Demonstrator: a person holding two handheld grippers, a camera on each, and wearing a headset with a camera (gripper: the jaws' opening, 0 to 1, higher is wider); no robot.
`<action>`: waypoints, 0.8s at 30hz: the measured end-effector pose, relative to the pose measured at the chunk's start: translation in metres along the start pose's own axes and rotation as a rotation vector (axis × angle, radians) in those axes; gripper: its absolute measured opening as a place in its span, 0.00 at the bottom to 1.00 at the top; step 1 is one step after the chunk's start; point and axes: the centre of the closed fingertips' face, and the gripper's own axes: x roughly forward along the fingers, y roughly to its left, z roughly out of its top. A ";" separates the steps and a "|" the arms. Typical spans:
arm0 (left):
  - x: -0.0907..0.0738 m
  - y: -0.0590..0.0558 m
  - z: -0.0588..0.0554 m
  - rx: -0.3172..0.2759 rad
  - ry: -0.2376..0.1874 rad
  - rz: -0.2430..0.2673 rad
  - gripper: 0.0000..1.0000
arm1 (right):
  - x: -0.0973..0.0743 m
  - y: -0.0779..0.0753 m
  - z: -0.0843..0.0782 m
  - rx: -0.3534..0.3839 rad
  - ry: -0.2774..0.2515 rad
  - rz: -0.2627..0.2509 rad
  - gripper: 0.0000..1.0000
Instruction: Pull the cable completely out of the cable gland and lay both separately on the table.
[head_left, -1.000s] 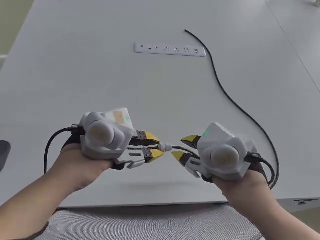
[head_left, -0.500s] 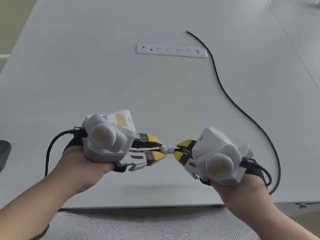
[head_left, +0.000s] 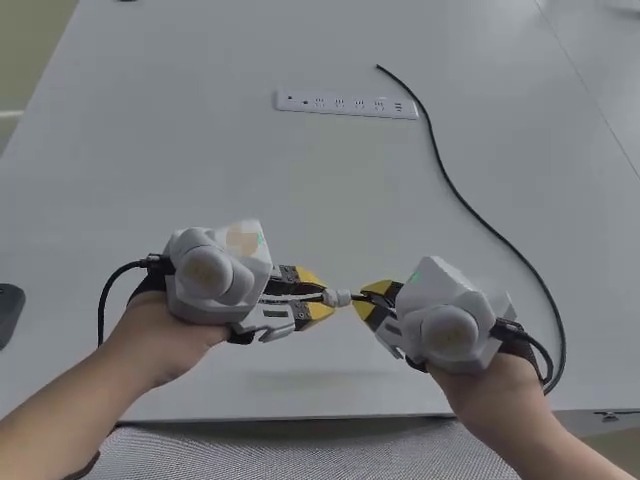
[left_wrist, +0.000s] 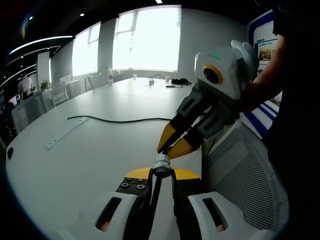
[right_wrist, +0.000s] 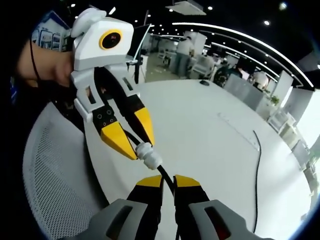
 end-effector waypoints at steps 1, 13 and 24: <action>-0.001 0.000 0.001 0.000 -0.004 0.002 0.15 | 0.000 -0.001 0.000 0.016 -0.005 -0.003 0.02; 0.000 0.002 0.006 0.007 -0.029 0.007 0.15 | -0.001 -0.012 -0.009 0.165 -0.020 -0.022 0.02; -0.001 0.003 0.007 0.011 -0.036 0.007 0.15 | -0.001 -0.021 -0.023 0.300 -0.015 -0.033 0.02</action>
